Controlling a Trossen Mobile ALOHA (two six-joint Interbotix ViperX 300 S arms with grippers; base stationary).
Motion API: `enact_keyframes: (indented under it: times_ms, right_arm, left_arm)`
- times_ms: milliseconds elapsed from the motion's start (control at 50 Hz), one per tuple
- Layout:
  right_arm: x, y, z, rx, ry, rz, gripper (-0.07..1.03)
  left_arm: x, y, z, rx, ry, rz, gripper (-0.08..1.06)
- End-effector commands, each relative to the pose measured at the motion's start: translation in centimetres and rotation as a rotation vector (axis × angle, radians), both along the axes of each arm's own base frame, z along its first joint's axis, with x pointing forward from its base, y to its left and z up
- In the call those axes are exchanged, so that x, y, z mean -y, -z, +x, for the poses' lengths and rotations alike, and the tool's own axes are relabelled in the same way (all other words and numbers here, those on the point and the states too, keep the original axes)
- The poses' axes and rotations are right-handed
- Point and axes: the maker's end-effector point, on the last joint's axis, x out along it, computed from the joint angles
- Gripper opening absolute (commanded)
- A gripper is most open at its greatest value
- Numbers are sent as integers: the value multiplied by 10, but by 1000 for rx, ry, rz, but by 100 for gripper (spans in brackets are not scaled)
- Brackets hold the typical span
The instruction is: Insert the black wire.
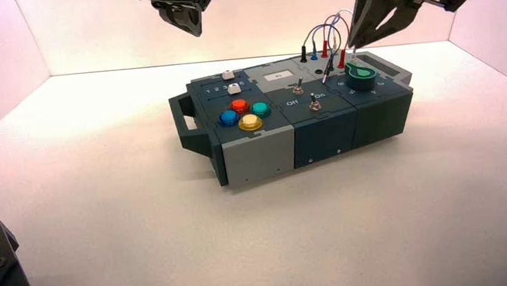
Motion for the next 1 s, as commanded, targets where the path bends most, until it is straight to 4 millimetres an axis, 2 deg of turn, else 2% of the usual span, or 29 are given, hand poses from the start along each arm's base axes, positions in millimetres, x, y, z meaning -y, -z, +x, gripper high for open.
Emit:
enact_keyframes:
  times_ms: [20,260,620,1000]
  right_arm:
    - [-2,-17,2,69,29,48,21]
    - [-10,-27,0,148,45,99,21]
    - [-17,4,9,92,59,73,21]
    - [-16,13,17,93,87,69,22]
  left_arm:
    - [4,-18,13,48,-10,-28,-3]
    - [7,-17,17,48,-11,-32,-3]
    - [8,-14,18,45,-12,-32,-3]
    - [8,-12,20,52,-14,-33,-3]
